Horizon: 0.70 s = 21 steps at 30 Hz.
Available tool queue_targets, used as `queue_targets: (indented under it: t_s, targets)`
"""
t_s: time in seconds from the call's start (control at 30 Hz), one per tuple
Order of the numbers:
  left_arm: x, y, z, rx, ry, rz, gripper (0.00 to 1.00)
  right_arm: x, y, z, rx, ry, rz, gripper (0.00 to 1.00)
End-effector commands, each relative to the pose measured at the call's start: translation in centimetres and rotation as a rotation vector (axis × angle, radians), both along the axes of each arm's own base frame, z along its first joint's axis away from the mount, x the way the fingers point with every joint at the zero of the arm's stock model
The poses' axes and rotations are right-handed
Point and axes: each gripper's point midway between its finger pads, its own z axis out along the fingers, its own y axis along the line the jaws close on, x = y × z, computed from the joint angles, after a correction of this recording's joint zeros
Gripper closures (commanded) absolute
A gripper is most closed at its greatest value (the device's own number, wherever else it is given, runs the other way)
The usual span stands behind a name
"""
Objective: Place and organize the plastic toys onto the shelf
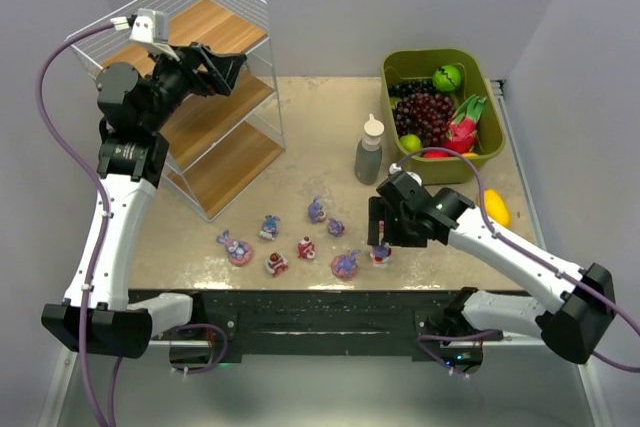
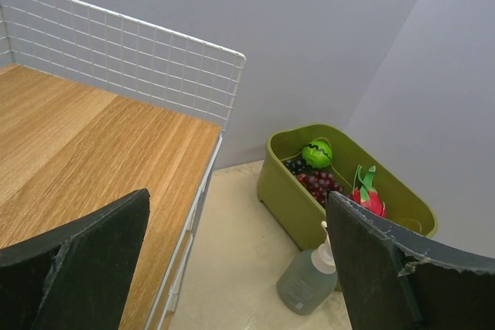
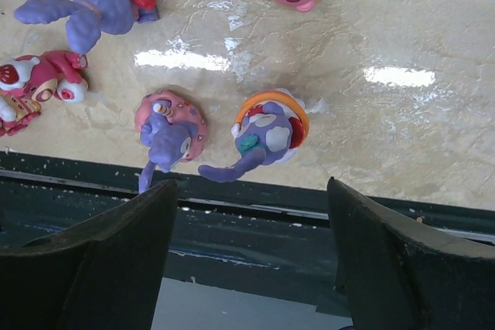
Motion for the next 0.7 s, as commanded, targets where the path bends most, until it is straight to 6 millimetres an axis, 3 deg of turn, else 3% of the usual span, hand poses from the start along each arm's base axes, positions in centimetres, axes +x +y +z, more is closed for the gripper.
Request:
queue_targets:
  t_s: [0.0, 0.2, 0.53, 0.67]
  targets:
    - [0.2, 0.3, -0.3, 0.000, 0.014, 0.022, 0.00, 0.0, 0.1, 0.2, -0.011, 0.040, -0.055, 0.19]
    - [0.2, 0.5, -0.7, 0.009, 0.023, 0.036, 0.00, 0.7, 0.5, -0.5, -0.036, 0.044, -0.058, 0.20]
    - [0.3, 1.0, -0.7, 0.035, 0.023, 0.065, 0.00, 2.0, 2.3, -1.8, -0.028, 0.038, 0.025, 0.35]
    - [0.4, 1.1, -1.0, 0.042, 0.027, 0.071, 0.00, 1.9, 2.2, -2.3, -0.053, 0.063, 0.026, 0.50]
